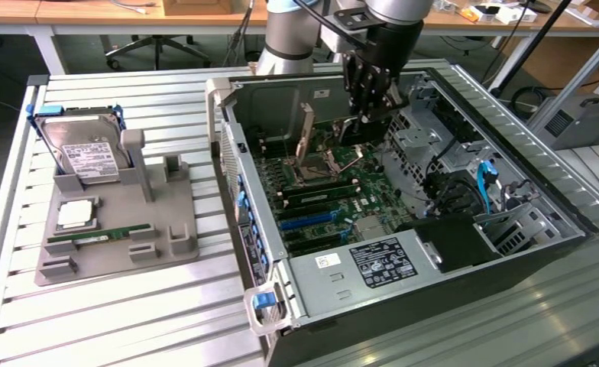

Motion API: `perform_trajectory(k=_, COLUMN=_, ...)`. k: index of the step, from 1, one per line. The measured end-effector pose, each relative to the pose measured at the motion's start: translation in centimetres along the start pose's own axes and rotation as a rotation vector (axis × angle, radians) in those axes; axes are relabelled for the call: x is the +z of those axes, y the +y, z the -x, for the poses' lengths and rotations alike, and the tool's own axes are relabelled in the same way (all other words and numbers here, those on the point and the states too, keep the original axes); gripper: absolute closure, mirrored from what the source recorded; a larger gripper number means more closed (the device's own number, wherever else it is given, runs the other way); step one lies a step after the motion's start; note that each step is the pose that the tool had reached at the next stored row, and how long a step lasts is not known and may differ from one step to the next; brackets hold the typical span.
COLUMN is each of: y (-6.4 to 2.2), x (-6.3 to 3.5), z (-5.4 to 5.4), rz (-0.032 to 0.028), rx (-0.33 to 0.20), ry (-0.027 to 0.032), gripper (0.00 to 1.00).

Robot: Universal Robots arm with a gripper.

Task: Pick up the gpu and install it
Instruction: 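Insert the gpu into the slot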

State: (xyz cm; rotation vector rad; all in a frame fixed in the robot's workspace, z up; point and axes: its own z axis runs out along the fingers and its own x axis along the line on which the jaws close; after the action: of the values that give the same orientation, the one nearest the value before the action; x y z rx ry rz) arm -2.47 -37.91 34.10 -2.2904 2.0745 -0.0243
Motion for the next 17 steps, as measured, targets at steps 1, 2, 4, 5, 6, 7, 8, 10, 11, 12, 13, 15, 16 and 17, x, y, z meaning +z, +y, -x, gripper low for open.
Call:
perform_trajectory(k=1, y=0.01, x=0.01, z=-0.08, rz=0.0, rx=0.0, ry=0.0, gripper=0.73)
perform_trajectory(k=2, y=0.02, x=0.02, z=-0.16, rz=0.0, rx=0.0, ry=0.0, gripper=0.73)
perform_trajectory(k=4, y=0.03, x=0.06, z=-0.26, rz=0.0, rx=0.0, ry=-0.0001, gripper=0.73)
perform_trajectory(k=5, y=0.04, x=0.08, z=-0.3, rz=-0.0001, rx=0.0, ry=-0.0002, gripper=0.73)
perform_trajectory(k=6, y=0.04, x=0.1, z=-0.34, rz=-0.0001, rx=0.0, ry=-0.0001, gripper=0.73)
perform_trajectory(k=7, y=0.04, x=0.11, z=-0.37, rz=0.0, rx=0.0, ry=0.0, gripper=0.73)
perform_trajectory(k=8, y=0.05, x=0.13, z=-0.39, rz=-0.0001, rx=0.0, ry=-0.0001, gripper=0.73)
perform_trajectory(k=10, y=0.05, x=0.15, z=-0.42, rz=0.0, rx=0.0, ry=0.0001, gripper=0.73)
perform_trajectory(k=11, y=0.06, x=0.18, z=-0.45, rz=0.0001, rx=0.0, ry=0.0003, gripper=0.73)
perform_trajectory(k=12, y=0.06, x=0.19, z=-0.46, rz=0.0002, rx=0.0, ry=0.0004, gripper=0.73)
perform_trajectory(k=13, y=0.06, x=0.21, z=-0.47, rz=0.0001, rx=0.0, ry=0.0004, gripper=0.73)
perform_trajectory(k=15, y=0.06, x=0.25, z=-0.5, rz=0.0001, rx=0.0, ry=0.0004, gripper=0.73)
perform_trajectory(k=16, y=0.07, x=0.27, z=-0.51, rz=0.0001, rx=0.0, ry=0.0005, gripper=0.73)
perform_trajectory(k=17, y=0.07, x=0.28, z=-0.52, rz=0.0001, rx=0.0, ry=0.0005, gripper=0.73)
